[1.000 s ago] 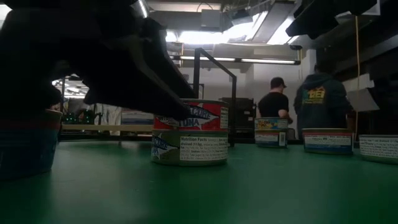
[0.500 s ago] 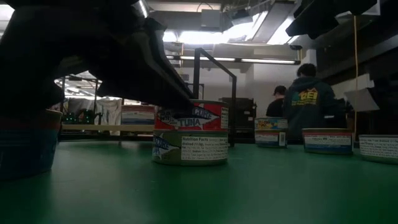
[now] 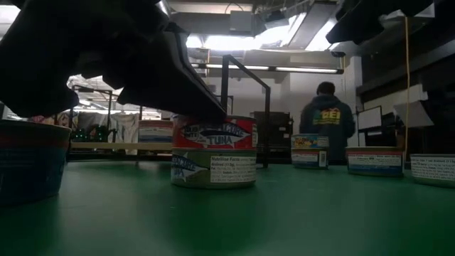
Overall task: Stack canned seafood by type on shelf
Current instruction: Put the red tuna can on the shelf
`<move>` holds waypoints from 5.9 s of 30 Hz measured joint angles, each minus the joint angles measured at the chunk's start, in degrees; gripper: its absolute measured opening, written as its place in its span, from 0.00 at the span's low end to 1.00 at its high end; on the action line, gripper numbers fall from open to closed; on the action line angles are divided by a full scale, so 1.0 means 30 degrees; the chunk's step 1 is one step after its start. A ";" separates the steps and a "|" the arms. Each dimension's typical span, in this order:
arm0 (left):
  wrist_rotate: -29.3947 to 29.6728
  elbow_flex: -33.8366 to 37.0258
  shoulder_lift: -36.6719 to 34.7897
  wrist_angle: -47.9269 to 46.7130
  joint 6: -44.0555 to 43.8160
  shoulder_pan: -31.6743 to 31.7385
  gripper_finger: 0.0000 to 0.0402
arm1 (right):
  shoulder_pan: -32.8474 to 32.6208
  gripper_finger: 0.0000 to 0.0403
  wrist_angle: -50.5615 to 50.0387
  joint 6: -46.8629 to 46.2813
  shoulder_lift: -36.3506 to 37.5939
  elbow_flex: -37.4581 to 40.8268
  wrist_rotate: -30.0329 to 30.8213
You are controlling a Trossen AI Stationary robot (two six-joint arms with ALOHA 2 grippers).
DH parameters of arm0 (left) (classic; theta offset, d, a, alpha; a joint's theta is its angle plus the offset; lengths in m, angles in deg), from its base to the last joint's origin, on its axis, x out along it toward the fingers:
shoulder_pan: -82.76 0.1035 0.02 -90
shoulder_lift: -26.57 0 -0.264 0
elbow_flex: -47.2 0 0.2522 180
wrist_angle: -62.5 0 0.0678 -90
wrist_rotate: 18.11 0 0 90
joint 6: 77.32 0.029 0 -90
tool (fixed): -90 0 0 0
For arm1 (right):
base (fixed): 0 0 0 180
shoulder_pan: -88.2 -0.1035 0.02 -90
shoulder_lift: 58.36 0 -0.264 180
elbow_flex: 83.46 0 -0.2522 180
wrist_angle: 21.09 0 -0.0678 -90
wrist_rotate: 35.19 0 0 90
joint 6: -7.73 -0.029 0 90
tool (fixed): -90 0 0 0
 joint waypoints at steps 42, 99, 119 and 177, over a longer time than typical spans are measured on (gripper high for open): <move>-0.0207 -0.1234 0.0000 -0.0002 -0.4500 0.0911 0.01 | -0.0004 0.64 0.8720 1.4228 -0.8677 -0.0015 0.3483; -0.0204 -0.1242 0.0000 0.0027 -0.5337 0.1035 0.01 | 0.0000 0.64 1.0018 1.5986 -1.0025 -0.0036 0.6149; -0.0226 -0.1242 0.0000 0.0136 -0.5464 0.1035 0.00 | -0.0015 0.64 1.3288 1.7394 -1.1657 -0.0015 0.6759; 0.0087 -0.1722 0.0000 -0.1474 0.3478 0.1013 0.54 | 0.0000 0.33 1.3602 1.0779 -1.1621 -0.0051 0.6637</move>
